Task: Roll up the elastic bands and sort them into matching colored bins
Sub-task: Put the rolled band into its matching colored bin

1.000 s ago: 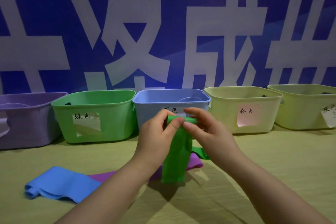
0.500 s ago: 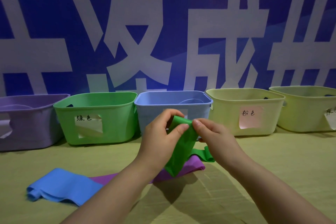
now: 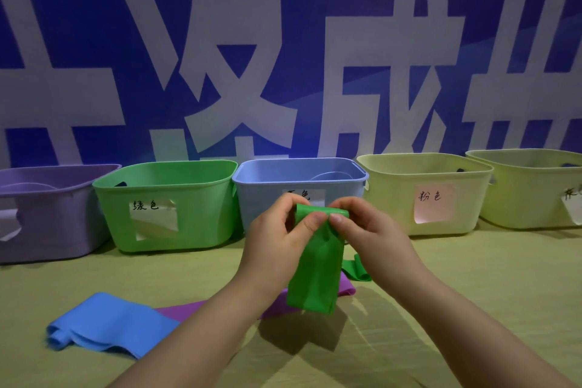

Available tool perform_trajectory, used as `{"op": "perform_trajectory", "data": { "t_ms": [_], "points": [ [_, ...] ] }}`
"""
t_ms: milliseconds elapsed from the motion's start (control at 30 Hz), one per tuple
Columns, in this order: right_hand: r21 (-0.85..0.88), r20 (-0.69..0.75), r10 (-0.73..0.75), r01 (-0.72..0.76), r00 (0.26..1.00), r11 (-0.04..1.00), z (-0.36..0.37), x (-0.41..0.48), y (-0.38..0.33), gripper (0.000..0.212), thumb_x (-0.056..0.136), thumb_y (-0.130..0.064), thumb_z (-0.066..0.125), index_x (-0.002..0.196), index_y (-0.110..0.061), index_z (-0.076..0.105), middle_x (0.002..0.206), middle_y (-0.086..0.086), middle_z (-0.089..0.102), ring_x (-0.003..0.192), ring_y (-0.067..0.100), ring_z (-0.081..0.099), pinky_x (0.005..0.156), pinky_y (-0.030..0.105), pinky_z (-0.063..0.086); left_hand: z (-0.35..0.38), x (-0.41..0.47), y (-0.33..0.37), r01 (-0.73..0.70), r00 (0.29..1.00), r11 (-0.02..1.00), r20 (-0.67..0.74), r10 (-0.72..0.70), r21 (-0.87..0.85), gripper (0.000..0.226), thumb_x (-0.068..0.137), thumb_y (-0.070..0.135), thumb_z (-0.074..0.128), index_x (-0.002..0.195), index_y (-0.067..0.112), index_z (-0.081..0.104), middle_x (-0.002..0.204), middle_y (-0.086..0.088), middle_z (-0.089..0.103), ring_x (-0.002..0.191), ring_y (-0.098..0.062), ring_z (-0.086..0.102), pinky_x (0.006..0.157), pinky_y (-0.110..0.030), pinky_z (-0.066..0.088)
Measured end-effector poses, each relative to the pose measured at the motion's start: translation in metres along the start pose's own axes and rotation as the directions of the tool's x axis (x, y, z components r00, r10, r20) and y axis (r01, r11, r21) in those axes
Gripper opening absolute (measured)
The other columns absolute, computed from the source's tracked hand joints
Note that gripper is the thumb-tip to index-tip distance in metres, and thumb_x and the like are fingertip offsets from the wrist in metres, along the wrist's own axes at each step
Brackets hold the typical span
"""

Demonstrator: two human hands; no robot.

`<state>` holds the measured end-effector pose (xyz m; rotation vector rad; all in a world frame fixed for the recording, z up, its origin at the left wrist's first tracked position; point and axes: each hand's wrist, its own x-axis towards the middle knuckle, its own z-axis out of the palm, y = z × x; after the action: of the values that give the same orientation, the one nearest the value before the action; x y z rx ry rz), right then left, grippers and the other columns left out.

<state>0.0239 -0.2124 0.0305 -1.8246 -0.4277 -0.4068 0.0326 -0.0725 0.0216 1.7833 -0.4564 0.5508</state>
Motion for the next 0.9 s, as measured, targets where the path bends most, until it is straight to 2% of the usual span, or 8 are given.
{"op": "perform_trajectory", "data": {
  "t_ms": [100, 200, 333, 467, 600, 700, 800, 900],
  "points": [
    [-0.074, -0.022, -0.018, 0.017, 1.0, 0.997, -0.0008, 0.0001, 0.0001, 0.018, 0.093, -0.027, 0.05, 0.077, -0.029, 0.059, 0.068, -0.009, 0.06, 0.061, -0.007, 0.053, 0.051, 0.009, 0.039, 0.0007, 0.0007, -0.0017, 0.001, 0.999, 0.999, 0.035, -0.003, 0.042, 0.02, 0.074, 0.034, 0.07, 0.087, 0.036, 0.055, 0.084, 0.01, 0.065, 0.082, -0.008, 0.063, 0.072, -0.032, 0.053],
    [-0.093, -0.013, -0.016, 0.015, 1.0, 0.996, -0.0012, -0.0001, -0.0001, 0.022, 0.094, -0.029, 0.046, 0.077, -0.026, 0.06, 0.07, -0.008, 0.06, 0.062, -0.007, 0.053, 0.053, 0.009, 0.038, 0.0009, 0.0009, -0.0048, -0.043, 0.999, 0.995, 0.022, 0.041, 0.092, 0.018, 0.08, 0.023, 0.069, 0.083, 0.035, 0.056, 0.076, 0.013, 0.063, 0.076, -0.004, 0.06, 0.069, -0.027, 0.051],
    [-0.011, -0.002, 0.004, -0.004, 1.0, 1.0, -0.0008, -0.0013, -0.002, 0.031, 0.094, -0.032, 0.042, 0.079, -0.018, 0.065, 0.067, -0.007, 0.062, 0.059, -0.007, 0.055, 0.055, 0.007, 0.041, 0.0007, 0.0012, -0.0052, -0.068, 0.998, 0.991, 0.009, 0.067, 0.114, 0.013, 0.081, 0.027, 0.067, 0.078, 0.032, 0.055, 0.067, 0.014, 0.06, 0.067, -0.002, 0.056, 0.063, -0.025, 0.047],
    [0.068, 0.035, -0.006, 0.004, 0.999, 0.998, 0.0013, -0.0018, -0.0005, 0.014, 0.089, -0.03, 0.052, 0.093, -0.023, 0.064, 0.081, -0.006, 0.067, 0.074, -0.001, 0.061, 0.067, 0.014, 0.049, -0.0004, 0.0008, -0.0039, -0.061, 0.998, 0.993, -0.018, 0.063, 0.096, 0.014, 0.079, 0.041, 0.061, 0.082, 0.027, 0.057, 0.074, 0.01, 0.062, 0.073, -0.006, 0.06, 0.065, -0.025, 0.049],
    [0.055, 0.038, 0.004, -0.006, 0.999, 0.998, 0.0045, -0.0007, 0.0022, 0.023, 0.085, -0.015, 0.061, 0.099, -0.033, 0.057, 0.09, 0.002, 0.068, 0.089, 0.015, 0.065, 0.082, 0.035, 0.055, -0.0024, 0.0019, -0.0029, -0.036, 0.997, 0.999, -0.065, 0.038, 0.04, 0.012, 0.081, 0.034, 0.061, 0.079, 0.023, 0.058, 0.067, 0.01, 0.061, 0.063, 0.0, 0.056, 0.057, -0.02, 0.046],
    [0.074, 0.013, 0.015, -0.016, 1.0, 0.997, 0.0034, 0.0003, 0.0019, 0.026, 0.084, -0.011, 0.063, 0.099, -0.032, 0.057, 0.083, 0.006, 0.067, 0.085, 0.018, 0.066, 0.081, 0.04, 0.055, -0.0012, 0.0033, -0.0028, -0.012, 0.997, 0.999, -0.082, 0.009, -0.031, 0.019, 0.075, 0.041, 0.06, 0.074, 0.022, 0.057, 0.061, 0.013, 0.059, 0.061, -0.004, 0.054, 0.059, -0.03, 0.047],
    [0.13, 0.02, 0.039, -0.041, 0.999, 0.991, 0.0029, 0.0011, 0.0036, 0.024, 0.084, -0.011, 0.063, 0.104, -0.024, 0.058, 0.077, 0.003, 0.066, 0.082, 0.016, 0.067, 0.078, 0.036, 0.056, 0.0001, 0.0023, -0.0005, 0.023, 0.997, 0.992, -0.07, -0.032, -0.124, 0.027, 0.068, 0.047, 0.057, 0.076, 0.021, 0.058, 0.062, 0.01, 0.061, 0.061, -0.006, 0.058, 0.057, -0.029, 0.049],
    [0.165, -0.001, 0.023, -0.023, 1.0, 0.986, 0.0035, 0.0015, 0.0045, 0.018, 0.085, -0.012, 0.061, 0.096, -0.025, 0.059, 0.068, 0.003, 0.061, 0.07, 0.01, 0.063, 0.065, 0.022, 0.053, -0.0021, 0.004, 0.0002, 0.056, 0.994, 0.975, -0.079, -0.075, -0.215, 0.025, 0.071, 0.042, 0.058, 0.078, 0.018, 0.06, 0.065, 0.004, 0.063, 0.065, -0.013, 0.062, 0.059, -0.033, 0.052]
  ]
}}
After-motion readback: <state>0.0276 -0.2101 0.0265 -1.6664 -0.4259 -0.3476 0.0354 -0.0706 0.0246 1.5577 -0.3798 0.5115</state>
